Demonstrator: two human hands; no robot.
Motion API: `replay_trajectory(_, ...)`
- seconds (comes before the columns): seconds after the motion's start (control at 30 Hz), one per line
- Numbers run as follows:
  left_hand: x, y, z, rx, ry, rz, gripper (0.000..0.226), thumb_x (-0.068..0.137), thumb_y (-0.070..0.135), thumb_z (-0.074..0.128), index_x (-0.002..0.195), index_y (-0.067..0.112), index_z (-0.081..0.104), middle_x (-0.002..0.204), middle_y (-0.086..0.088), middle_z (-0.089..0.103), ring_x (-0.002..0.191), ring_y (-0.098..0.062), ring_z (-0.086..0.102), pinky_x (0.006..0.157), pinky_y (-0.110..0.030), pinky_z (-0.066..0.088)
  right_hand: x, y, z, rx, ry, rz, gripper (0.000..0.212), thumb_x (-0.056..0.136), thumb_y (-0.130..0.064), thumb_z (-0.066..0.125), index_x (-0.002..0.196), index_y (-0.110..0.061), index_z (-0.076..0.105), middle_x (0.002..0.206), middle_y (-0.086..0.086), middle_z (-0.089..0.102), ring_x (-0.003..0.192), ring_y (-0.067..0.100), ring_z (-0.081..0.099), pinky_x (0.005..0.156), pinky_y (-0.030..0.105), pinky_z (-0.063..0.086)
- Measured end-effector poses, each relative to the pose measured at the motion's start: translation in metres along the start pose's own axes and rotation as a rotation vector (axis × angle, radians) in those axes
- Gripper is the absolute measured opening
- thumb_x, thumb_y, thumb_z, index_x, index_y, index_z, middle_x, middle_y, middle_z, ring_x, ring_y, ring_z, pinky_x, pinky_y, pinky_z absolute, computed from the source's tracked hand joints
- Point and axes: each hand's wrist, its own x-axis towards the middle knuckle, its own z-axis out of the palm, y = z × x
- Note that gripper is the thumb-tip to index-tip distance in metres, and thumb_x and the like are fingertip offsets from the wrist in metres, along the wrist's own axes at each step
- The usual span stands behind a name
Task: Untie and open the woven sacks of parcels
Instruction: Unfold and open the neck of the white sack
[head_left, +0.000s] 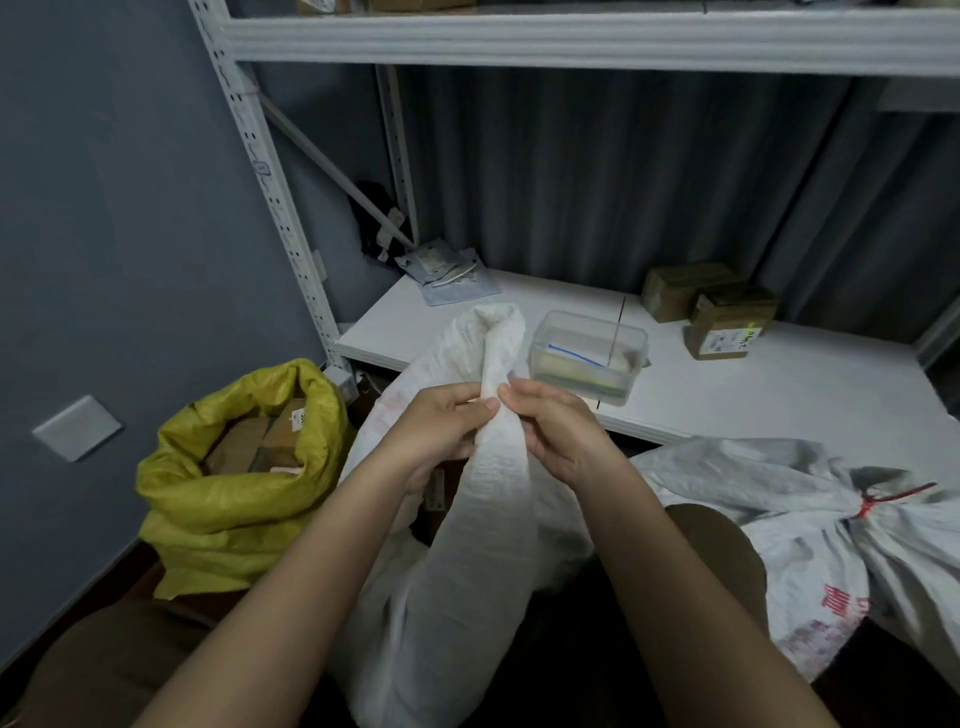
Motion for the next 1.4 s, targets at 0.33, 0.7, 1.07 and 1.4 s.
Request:
replay_trajectory(0.33, 0.007, -0.002, 0.011, -0.111, 0.197, 0.037, 0.026, 0.089, -0.011, 0.048, 0.106, -0.002, 0.064, 0.065, -0.006, 0.062, 0.033, -0.001, 0.049, 0.033, -0.01, 0.033, -0.006, 0.026, -0.01, -0.651, 0.251, -0.475, 0.013, 0.09, -0.018, 0.063, 0.098, -0.019, 0.073, 0.087, -0.017, 0.067, 0.081, -0.01, 0.06, 0.081, 0.012, 0.046)
replay_trajectory(0.7, 0.01, -0.005, 0.011, -0.13, 0.101, 0.024, 0.018, 0.098, 0.017, 0.049, 0.103, 0.016, 0.066, 0.072, 0.005, 0.072, 0.059, -0.004, 0.066, 0.05, -0.016, 0.048, -0.016, 0.046, 0.004, -0.271, 0.157, -0.352, 0.019, 0.094, -0.006, 0.054, 0.098, -0.011, 0.071, 0.096, 0.007, 0.072, 0.094, 0.018, 0.067, 0.087, 0.029, 0.053)
replay_trajectory(1.07, 0.01, -0.006, 0.012, -0.44, -0.04, 0.013, 0.037, 0.101, 0.009, 0.03, 0.131, 0.005, 0.051, 0.115, -0.014, 0.064, 0.102, -0.021, 0.064, 0.09, -0.029, 0.05, -0.015, 0.056, 0.014, -0.866, 0.415, -0.807, 0.023, 0.085, -0.023, 0.061, 0.102, -0.013, 0.074, 0.097, 0.001, 0.072, 0.093, 0.017, 0.062, 0.088, 0.03, 0.046)
replay_trajectory(1.4, 0.001, -0.019, 0.001, -0.145, -0.045, 0.074, 0.029, 0.095, 0.006, 0.049, 0.122, 0.008, 0.06, 0.11, -0.011, 0.07, 0.102, -0.024, 0.067, 0.089, -0.033, 0.053, -0.011, 0.03, 0.005, -0.021, 0.142, -0.141, 0.013, 0.087, 0.007, 0.06, 0.097, -0.001, 0.06, 0.07, 0.009, 0.064, 0.051, 0.008, 0.061, 0.047, 0.017, 0.047)
